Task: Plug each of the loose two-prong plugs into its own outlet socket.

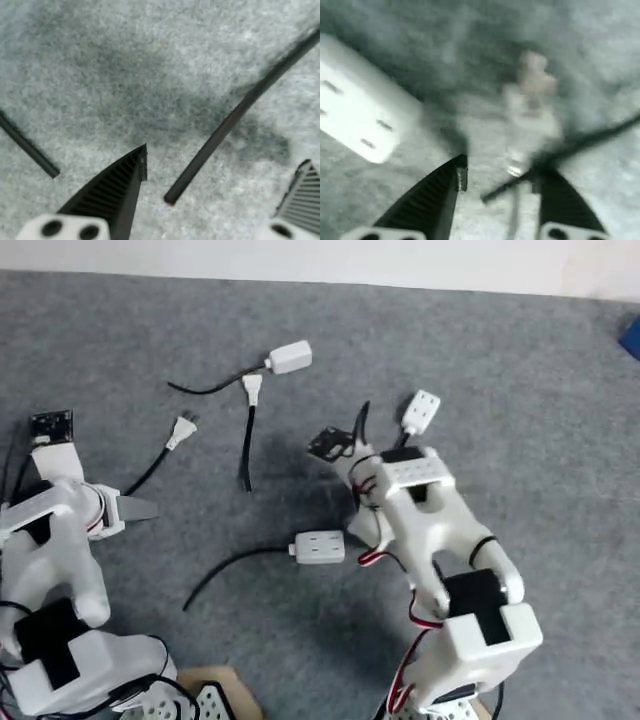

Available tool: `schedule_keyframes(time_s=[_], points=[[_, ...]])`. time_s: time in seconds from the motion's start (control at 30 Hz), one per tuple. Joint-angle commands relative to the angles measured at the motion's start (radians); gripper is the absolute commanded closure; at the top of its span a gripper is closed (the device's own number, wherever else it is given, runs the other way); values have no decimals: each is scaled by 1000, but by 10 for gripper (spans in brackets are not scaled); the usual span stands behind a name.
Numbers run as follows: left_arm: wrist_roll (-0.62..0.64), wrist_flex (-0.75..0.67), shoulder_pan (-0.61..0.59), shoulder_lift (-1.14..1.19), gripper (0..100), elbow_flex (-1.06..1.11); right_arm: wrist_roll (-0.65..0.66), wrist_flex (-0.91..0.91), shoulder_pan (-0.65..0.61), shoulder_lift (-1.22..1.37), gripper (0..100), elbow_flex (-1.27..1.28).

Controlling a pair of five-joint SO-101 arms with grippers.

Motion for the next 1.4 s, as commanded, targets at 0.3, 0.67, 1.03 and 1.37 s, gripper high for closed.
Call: schedule_keyframes(time_s=[0.3, 0.67, 1.03, 1.37], points=[[-8, -31, 18, -39, 571, -4, -118, 47, -2, -28, 956, -113], [-8, -29, 38, -41, 571, -5, -123, 495, -140, -45, 990, -318], [-101, 8, 131, -44, 572, -13, -334, 441, -193, -180, 991, -470], [-112, 502, 274, -44, 572, -377, -489, 143, -444, -467, 991, -113]])
